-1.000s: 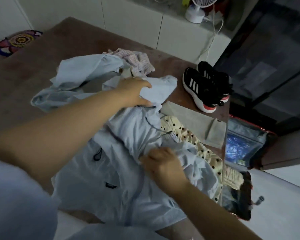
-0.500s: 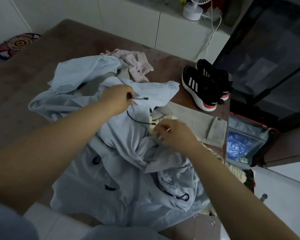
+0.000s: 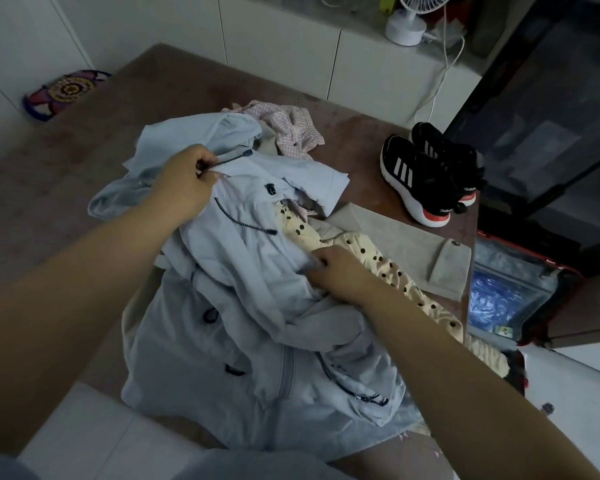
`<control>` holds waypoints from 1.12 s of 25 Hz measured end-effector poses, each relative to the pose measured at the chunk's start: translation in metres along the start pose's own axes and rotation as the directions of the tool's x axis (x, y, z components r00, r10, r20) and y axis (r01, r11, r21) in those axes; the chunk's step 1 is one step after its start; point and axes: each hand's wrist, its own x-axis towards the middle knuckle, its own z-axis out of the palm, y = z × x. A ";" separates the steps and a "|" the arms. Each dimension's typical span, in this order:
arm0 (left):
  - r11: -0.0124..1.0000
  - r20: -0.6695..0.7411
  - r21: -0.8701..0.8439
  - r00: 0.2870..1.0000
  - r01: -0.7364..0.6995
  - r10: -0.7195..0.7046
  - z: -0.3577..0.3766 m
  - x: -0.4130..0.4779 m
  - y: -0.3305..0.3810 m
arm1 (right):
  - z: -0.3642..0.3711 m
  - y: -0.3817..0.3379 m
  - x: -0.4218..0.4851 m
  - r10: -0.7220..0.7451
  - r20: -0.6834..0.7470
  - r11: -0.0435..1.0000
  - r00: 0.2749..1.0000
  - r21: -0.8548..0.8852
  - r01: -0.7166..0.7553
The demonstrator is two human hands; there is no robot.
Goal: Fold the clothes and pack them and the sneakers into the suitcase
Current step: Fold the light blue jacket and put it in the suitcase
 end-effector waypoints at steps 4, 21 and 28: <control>0.999 -0.067 -0.051 0.998 -0.019 0.015 -0.006 0.003 0.006 | -0.055 0.008 -0.037 0.165 -0.433 0.930 0.886 0.368 0.006; 0.947 -0.264 -0.128 0.930 -0.296 0.255 0.029 0.077 0.131 | -0.059 0.078 -0.081 0.416 -0.135 0.864 0.899 0.366 -0.345; 0.985 -0.185 0.131 0.973 -0.111 0.134 0.040 0.075 0.081 | -0.080 0.080 -0.043 0.374 -0.536 0.925 0.756 0.275 -0.263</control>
